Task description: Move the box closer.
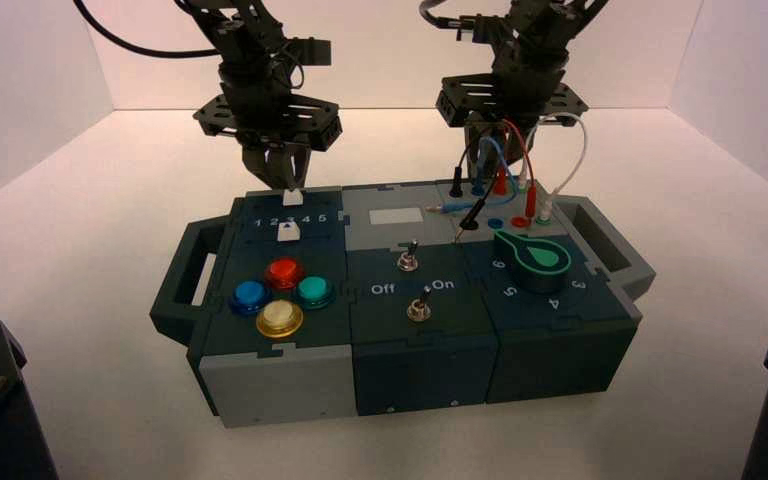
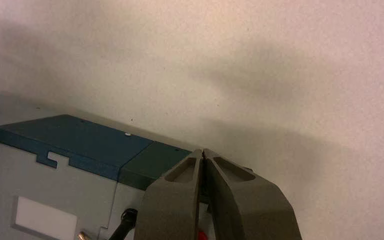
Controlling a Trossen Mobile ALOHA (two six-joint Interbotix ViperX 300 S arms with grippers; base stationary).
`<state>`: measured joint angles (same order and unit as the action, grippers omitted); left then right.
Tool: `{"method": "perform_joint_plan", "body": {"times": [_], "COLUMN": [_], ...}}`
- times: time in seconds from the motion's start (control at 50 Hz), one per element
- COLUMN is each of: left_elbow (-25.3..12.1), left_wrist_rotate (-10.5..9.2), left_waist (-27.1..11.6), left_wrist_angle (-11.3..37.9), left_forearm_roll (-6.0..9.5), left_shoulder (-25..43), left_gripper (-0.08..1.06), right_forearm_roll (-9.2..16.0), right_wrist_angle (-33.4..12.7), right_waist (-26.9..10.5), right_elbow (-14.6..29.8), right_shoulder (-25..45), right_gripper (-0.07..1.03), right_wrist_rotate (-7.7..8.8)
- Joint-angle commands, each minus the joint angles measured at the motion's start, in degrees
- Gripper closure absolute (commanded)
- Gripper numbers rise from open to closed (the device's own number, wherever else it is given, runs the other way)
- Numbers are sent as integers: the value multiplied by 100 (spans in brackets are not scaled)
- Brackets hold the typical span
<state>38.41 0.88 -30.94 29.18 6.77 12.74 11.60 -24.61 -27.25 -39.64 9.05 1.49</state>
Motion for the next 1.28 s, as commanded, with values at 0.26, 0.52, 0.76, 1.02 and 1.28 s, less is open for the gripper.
{"method": "perform_joint_plan", "body": {"times": [0.26,0.52,0.76,1.02,1.28], "left_elbow": [-422,-976,-1125,-431,123], "left_wrist_rotate": [18,18,-88,-457,-694], "left_waist": [-35,211,211,-88,-255], "left_wrist_angle": [88,659,1222,1740,1723], "left_forearm_roll": [-290,-519,-545,-519,-519], "left_shoulder": [-211,-589,-1354,-2470,-3023], "left_gripper": [101,101,101,101,101], "right_forearm_roll": [-79,-413,-519,-202,-158], "right_wrist_angle": [88,-176,-1081,-1529,-1635], "right_waist": [-44,220,299,202,193], "right_elbow": [308,598,659,-246,-721], "right_shoulder": [-229,-624,-1626,-2892,-3524], "right_gripper": [99,99,99,99,99], "right_wrist_rotate": [53,62,53,35,44]}}
